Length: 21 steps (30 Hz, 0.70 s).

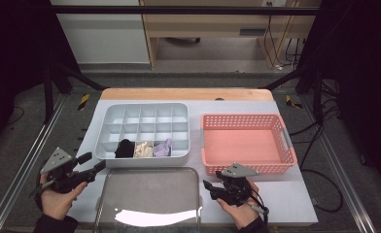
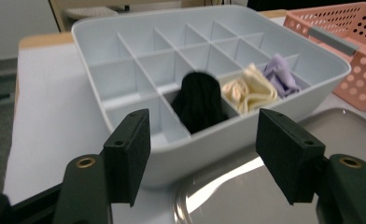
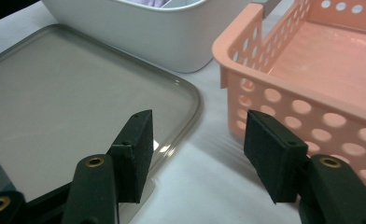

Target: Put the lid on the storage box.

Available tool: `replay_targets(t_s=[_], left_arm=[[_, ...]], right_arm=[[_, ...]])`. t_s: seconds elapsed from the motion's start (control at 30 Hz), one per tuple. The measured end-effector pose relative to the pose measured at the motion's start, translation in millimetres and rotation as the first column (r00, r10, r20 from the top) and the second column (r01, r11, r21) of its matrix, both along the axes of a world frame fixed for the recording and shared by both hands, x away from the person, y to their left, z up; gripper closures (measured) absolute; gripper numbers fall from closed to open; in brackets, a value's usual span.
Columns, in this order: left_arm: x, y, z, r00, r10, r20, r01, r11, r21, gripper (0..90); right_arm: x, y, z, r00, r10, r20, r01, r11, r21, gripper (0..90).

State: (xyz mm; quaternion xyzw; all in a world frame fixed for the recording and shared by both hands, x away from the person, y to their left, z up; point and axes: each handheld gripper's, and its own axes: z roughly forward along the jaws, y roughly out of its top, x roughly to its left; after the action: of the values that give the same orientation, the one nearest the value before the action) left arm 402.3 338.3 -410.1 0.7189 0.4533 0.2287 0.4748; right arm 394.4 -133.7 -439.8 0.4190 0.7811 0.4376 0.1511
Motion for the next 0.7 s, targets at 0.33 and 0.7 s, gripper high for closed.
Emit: replay_targets(t_s=[0.33,0.7], left_arm=[[-33.5,16.3,-32.4,0.9962,0.034,-0.080,-0.036,0.9991,-0.023,34.9],[-50.4,17.5,-49.5,0.9833,0.027,-0.180,-0.023,0.9994,0.025,37.9]], right_arm=[[-6.7,12.6,-0.7,0.9996,0.020,-0.019,-0.019,0.999,0.028,40.8],[-17.8,20.4,-13.7,0.9968,0.021,-0.077,-0.017,0.999,0.042,40.7]])
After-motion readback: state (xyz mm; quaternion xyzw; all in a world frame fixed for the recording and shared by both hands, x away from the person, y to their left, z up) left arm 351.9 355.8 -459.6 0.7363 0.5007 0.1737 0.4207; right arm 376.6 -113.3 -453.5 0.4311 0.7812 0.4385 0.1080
